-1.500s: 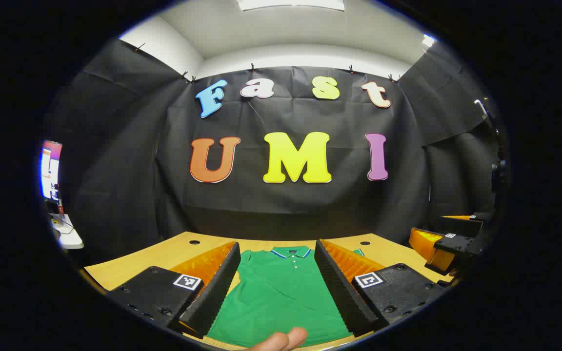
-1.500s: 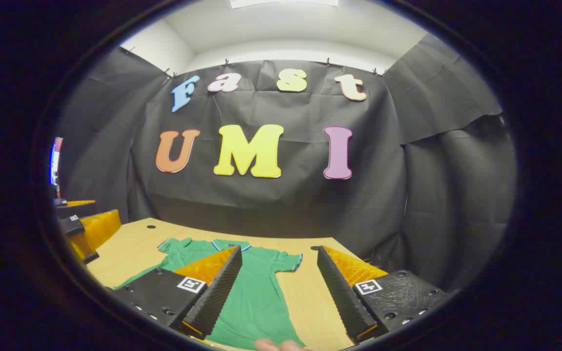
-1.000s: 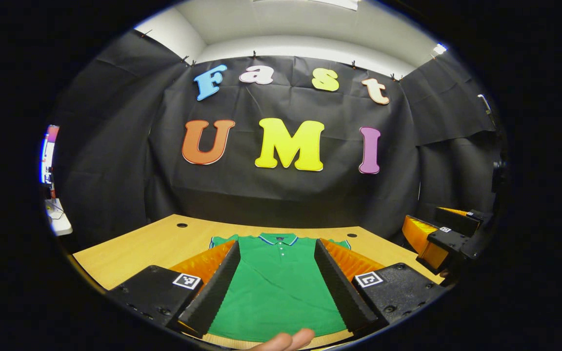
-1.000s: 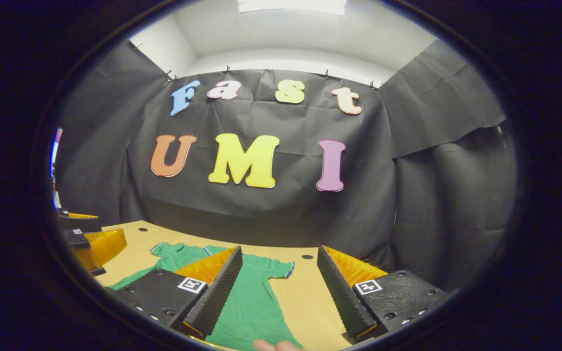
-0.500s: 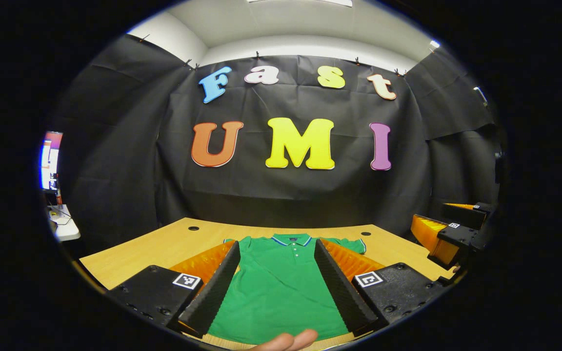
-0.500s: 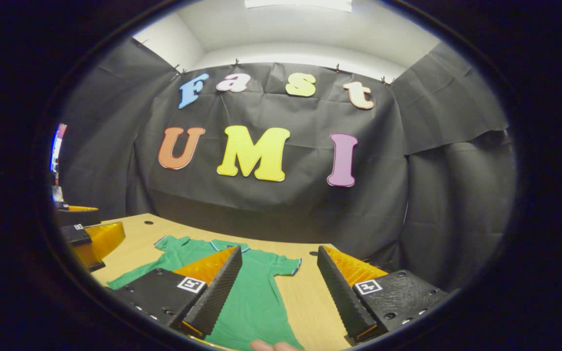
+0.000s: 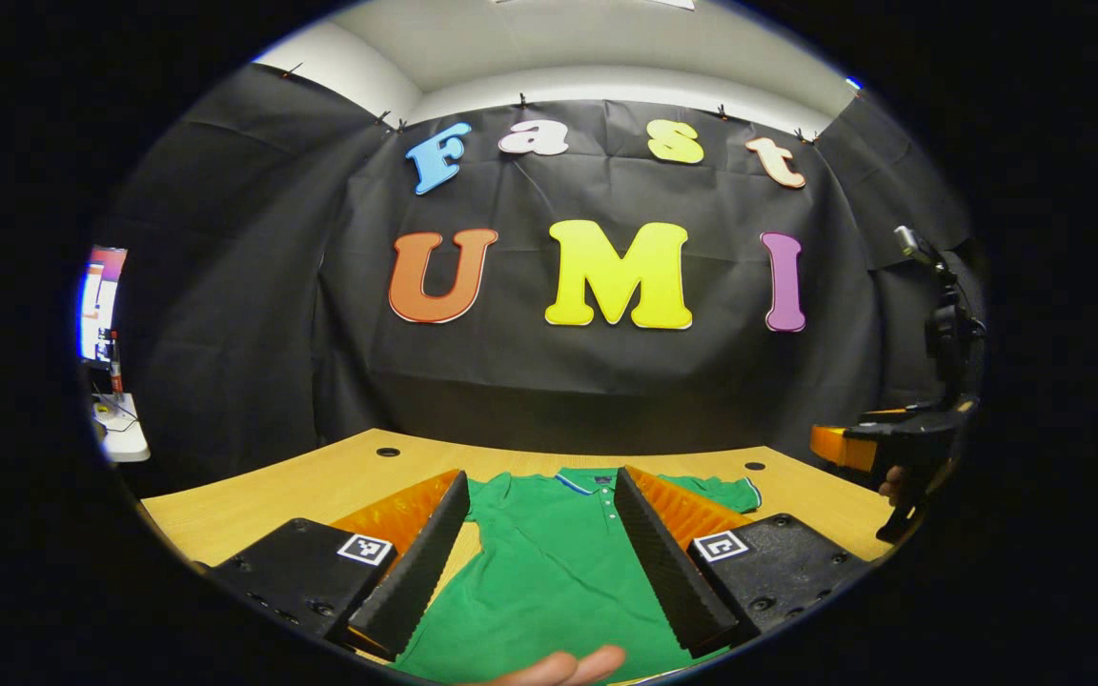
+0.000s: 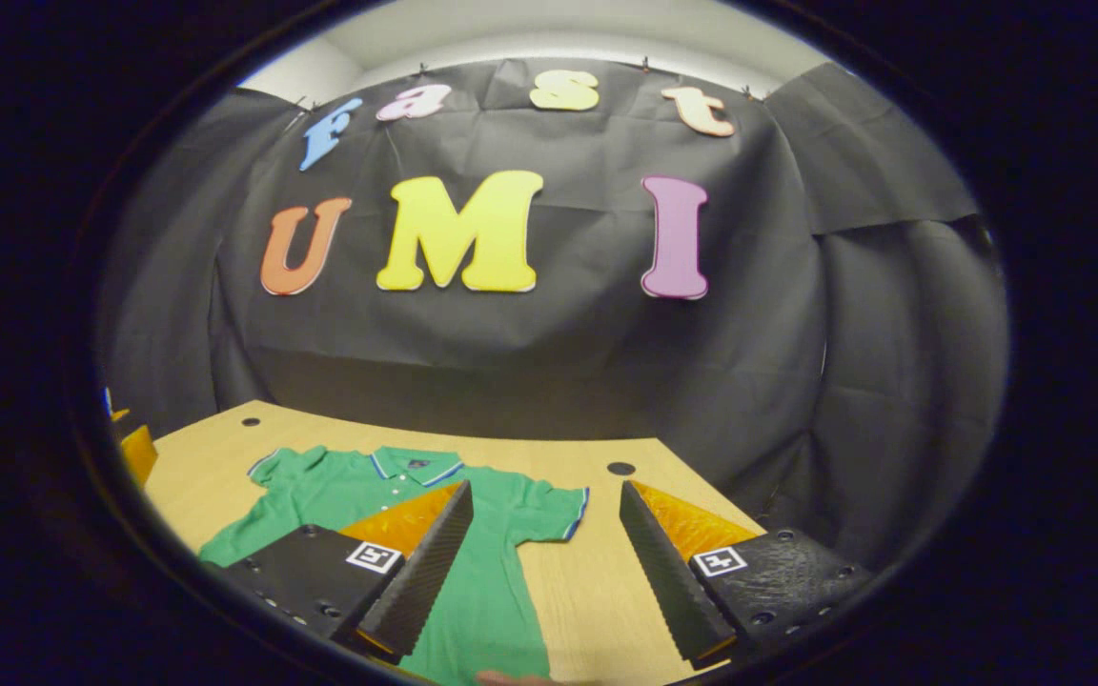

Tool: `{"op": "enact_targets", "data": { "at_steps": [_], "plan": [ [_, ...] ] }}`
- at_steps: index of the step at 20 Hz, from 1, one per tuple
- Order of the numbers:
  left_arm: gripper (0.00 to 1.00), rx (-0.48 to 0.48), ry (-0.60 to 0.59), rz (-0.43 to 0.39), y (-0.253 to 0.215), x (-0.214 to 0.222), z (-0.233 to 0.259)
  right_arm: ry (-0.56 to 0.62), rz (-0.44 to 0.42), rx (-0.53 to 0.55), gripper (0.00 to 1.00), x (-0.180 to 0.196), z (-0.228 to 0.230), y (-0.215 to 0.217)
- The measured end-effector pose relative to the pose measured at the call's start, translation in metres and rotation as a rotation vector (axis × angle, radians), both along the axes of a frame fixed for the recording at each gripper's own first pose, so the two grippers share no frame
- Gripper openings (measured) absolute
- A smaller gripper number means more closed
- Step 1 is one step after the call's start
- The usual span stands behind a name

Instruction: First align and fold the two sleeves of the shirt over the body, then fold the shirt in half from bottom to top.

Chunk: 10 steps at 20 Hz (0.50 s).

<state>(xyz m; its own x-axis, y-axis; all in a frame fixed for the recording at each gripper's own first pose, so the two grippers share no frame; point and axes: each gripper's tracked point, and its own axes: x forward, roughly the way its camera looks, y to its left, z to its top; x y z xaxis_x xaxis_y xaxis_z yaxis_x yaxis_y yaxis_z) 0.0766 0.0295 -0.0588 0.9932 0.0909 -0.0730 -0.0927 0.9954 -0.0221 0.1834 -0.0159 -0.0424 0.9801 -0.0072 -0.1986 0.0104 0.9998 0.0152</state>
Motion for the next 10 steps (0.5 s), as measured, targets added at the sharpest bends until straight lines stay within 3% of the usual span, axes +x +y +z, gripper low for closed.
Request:
{"op": "enact_targets", "data": {
  "at_steps": [5, 10],
  "plan": [
    [0.98, -0.015, 0.035, 0.006, 0.001, 0.018, -0.026, 0.170, -0.005, 0.010, 0.95, 0.086, -0.044, -0.011],
    [0.98, 0.008, 0.034, 0.004, 0.004, 0.037, -0.015, 0.372, -0.076, 0.116, 0.97, 0.129, -0.113, -0.026]
  ]
}}
